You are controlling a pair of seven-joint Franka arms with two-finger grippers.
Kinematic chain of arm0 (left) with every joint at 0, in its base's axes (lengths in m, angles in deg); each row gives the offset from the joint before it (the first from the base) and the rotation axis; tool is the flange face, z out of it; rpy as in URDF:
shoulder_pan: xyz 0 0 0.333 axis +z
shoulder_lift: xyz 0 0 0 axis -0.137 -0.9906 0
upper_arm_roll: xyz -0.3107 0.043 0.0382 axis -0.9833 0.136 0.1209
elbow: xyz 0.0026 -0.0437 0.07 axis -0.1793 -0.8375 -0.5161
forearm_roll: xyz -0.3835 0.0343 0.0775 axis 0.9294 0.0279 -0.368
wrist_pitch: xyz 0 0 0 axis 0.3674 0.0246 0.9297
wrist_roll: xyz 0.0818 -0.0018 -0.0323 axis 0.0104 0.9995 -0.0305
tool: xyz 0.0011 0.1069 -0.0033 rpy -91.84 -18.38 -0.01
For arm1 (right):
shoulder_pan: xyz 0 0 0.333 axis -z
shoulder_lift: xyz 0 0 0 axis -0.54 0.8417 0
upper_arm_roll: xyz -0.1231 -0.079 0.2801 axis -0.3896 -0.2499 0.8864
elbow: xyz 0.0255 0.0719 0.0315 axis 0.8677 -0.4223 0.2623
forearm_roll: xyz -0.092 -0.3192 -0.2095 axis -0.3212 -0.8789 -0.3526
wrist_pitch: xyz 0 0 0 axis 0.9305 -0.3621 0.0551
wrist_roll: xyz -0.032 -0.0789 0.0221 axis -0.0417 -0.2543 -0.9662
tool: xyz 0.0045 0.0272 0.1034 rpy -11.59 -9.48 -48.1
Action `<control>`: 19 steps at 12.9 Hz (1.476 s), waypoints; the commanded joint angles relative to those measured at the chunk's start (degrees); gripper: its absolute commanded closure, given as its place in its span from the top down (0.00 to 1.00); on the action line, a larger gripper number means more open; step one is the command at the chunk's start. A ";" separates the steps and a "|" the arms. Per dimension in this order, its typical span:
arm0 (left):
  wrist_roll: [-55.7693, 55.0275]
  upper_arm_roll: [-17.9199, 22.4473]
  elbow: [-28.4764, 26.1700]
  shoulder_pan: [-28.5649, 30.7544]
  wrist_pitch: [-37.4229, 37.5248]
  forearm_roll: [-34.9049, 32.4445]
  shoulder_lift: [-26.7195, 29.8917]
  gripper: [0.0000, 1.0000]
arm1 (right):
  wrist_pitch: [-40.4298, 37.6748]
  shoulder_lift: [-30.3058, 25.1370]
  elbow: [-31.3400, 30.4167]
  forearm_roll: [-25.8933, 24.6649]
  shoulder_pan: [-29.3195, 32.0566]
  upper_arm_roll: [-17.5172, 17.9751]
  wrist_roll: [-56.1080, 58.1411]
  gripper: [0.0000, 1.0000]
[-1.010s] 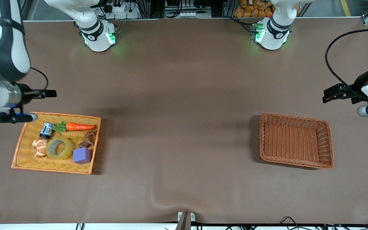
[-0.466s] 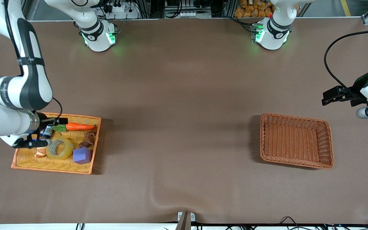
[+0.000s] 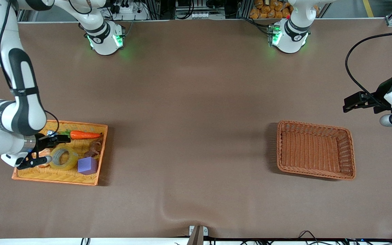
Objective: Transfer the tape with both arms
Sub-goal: 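Reach the right gripper down to the tape roll in the yellow tray, then close the right gripper on the rim of the tape roll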
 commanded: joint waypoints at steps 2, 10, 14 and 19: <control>-0.08 -0.09 1.15 -0.18 0.14 -0.68 -0.51 1.00 | 9.56 3.01 1.25 0.40 -3.80 0.57 0.59 1.00; 0.28 -0.09 0.97 -0.88 0.14 -1.03 -1.48 1.00 | 10.13 3.11 -1.64 -4.27 -3.02 0.48 0.76 1.00; 0.28 -0.18 0.36 -1.15 0.31 -0.94 -2.35 1.00 | 11.09 3.98 -2.44 -4.71 -2.41 0.39 0.50 1.00; -0.16 -0.09 0.36 -2.72 0.40 -0.85 -3.15 1.00 | 16.18 5.04 -1.47 -9.07 -2.58 0.48 6.70 1.00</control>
